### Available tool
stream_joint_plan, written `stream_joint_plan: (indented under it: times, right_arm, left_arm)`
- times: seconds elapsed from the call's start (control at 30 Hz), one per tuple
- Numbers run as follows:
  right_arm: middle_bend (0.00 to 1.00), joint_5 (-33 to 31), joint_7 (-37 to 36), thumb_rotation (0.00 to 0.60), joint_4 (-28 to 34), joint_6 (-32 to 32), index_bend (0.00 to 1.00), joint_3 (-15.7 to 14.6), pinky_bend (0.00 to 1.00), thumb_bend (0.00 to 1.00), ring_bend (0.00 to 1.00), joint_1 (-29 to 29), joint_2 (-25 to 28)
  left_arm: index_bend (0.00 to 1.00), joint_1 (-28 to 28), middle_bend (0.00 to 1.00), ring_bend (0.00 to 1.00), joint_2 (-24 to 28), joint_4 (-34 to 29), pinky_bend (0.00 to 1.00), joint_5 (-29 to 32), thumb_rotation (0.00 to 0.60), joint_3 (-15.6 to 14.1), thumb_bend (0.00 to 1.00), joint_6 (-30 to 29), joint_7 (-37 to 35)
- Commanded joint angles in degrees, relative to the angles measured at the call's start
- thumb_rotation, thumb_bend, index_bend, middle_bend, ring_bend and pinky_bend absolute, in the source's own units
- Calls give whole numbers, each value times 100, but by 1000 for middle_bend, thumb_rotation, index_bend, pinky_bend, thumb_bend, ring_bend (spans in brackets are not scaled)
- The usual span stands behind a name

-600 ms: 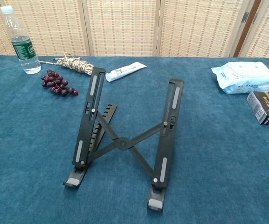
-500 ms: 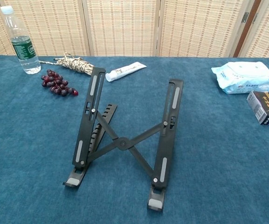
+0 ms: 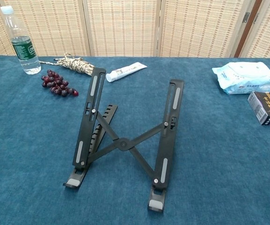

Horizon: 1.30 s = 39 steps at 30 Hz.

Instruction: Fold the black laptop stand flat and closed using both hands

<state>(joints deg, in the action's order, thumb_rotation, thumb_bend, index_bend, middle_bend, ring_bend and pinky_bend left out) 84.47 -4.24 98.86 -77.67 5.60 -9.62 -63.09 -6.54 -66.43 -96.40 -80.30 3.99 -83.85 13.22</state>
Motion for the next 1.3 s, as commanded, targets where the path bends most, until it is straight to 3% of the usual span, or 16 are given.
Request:
stream_joint_plan:
  times: [0.03, 0.3, 0.5, 0.6, 1.3]
  right_arm:
    - [124, 98, -986, 600, 324, 671, 18, 22, 334, 110, 117, -390, 245]
    - [23, 362, -3467, 600, 456, 1740, 0, 62, 201, 116, 2, -1112, 410]
    - [14, 652, -5343, 600, 224, 2029, 0, 90, 199, 123, 0, -1554, 151]
    - [14, 765, -5933, 600, 65, 2127, 0, 68, 199, 123, 0, -1751, 11]
    - [18, 604, -7547, 600, -1229, 2512, 0, -31, 199, 116, 0, -2603, -1313]
  left_arm:
    - [0, 6, 38, 30, 14, -26, 0, -13, 600, -6, 227, -10, -9]
    - [0, 58, 38, 30, 97, -126, 0, -85, 600, -50, 227, -71, -72]
    - [0, 57, 38, 30, 125, -168, 0, -125, 600, -70, 228, -57, -101]
    - [0, 58, 38, 30, 145, -189, 0, -143, 600, -77, 228, -53, -116]
    - [0, 36, 38, 30, 179, -222, 0, -159, 600, -132, 227, 64, -147]
